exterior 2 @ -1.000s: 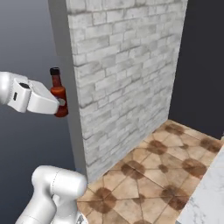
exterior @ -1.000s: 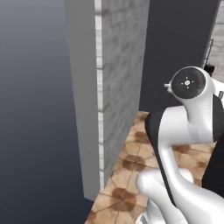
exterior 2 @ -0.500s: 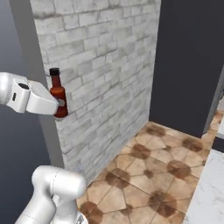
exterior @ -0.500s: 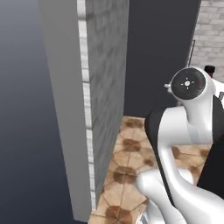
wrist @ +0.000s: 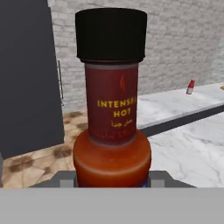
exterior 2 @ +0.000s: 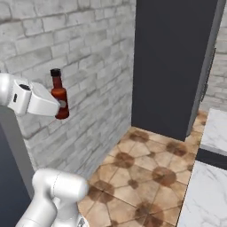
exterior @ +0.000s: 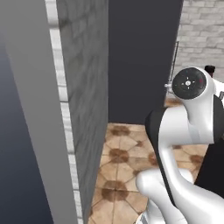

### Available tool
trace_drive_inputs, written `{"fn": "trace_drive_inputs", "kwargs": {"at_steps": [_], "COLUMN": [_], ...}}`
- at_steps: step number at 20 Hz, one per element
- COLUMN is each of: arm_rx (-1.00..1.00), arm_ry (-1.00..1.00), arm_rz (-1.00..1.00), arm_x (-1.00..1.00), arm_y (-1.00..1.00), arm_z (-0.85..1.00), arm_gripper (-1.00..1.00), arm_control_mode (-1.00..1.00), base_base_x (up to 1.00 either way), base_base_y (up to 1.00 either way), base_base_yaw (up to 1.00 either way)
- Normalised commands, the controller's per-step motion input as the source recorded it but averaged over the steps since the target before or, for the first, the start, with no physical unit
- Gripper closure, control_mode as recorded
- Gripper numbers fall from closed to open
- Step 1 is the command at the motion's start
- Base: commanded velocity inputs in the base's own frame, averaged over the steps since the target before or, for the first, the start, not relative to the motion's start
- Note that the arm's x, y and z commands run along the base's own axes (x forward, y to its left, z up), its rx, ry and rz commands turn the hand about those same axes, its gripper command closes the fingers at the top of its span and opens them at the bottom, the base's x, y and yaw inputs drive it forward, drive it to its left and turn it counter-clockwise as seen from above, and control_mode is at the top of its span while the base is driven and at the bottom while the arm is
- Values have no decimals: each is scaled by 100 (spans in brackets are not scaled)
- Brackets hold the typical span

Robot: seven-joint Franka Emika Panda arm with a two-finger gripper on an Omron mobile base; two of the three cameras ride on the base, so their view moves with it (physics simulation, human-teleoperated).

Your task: Move the ketchup and condiment bottle from the cabinet to the dining counter.

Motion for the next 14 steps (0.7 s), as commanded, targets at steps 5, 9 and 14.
{"fn": "trace_drive_inputs", "kwargs": {"at_steps": [5,9,14], "arm_rx": [0,0,0], "arm_ry": [0,0,0], "arm_rz": [0,0,0], "arm_x": [0,0,0], "arm_y": [0,0,0], "arm_z": [0,0,0], "arm_gripper": [100,100,100], "arm_control_mode": [100,100,100], "base_base_x": [59,61,69], "base_base_y": [0,0,3], "base_base_yaw": [-31,-29,-26]}}
